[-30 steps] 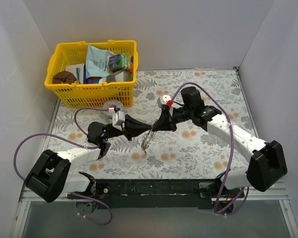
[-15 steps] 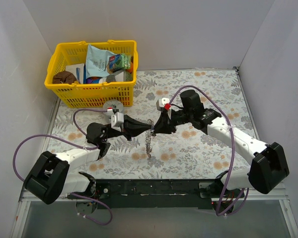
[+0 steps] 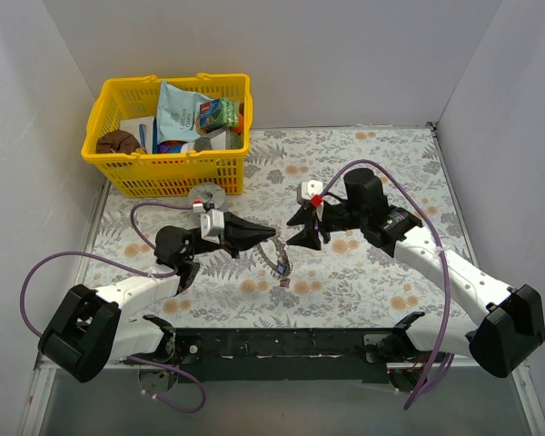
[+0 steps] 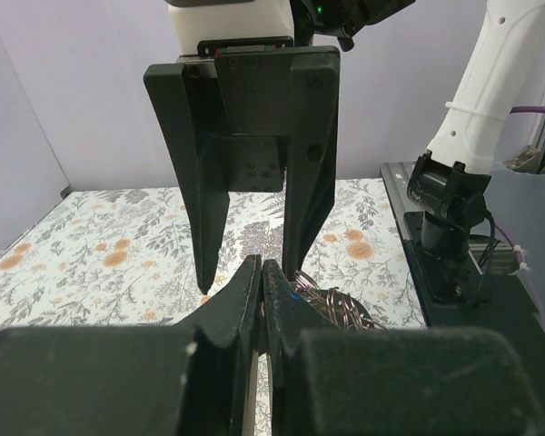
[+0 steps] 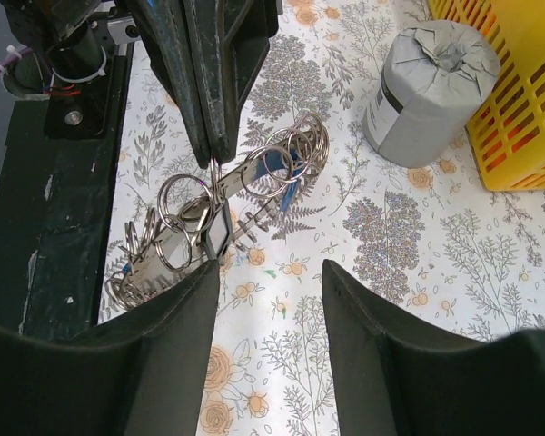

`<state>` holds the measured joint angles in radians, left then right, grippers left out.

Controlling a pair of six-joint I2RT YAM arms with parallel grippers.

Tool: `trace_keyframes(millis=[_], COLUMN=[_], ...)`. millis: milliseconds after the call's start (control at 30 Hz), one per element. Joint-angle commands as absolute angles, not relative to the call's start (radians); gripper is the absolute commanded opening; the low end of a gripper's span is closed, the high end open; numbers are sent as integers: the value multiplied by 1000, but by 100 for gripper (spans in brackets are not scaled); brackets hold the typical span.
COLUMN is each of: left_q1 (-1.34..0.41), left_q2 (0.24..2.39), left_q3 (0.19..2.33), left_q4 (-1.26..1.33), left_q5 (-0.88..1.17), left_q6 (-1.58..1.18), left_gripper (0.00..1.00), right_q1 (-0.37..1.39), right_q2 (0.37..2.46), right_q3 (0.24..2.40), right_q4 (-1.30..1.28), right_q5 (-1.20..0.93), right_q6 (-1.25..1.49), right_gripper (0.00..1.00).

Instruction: Put the keys on the keyring

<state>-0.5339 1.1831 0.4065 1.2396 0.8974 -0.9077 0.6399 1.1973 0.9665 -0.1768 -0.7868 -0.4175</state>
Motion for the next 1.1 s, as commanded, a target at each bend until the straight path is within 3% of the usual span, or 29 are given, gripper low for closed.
trace_keyframes(millis=[0, 400, 1067], left_q1=[-538, -538, -538], left_q2=[1152, 1149, 1161], left_q3=[419, 416, 419], left_q4=[1255, 1246, 1295], left_q5=[874, 879, 877], left_q6=[-890, -885, -908], left_gripper=[0, 0, 0], right_q1=[638, 637, 643], right_q2=[1158, 1104, 1192], right_q3=[963, 950, 902], right_q4=[-127, 14, 186], right_q5=[-790, -848, -969], right_q6=[-410, -310, -179], right_gripper=[57, 57, 39])
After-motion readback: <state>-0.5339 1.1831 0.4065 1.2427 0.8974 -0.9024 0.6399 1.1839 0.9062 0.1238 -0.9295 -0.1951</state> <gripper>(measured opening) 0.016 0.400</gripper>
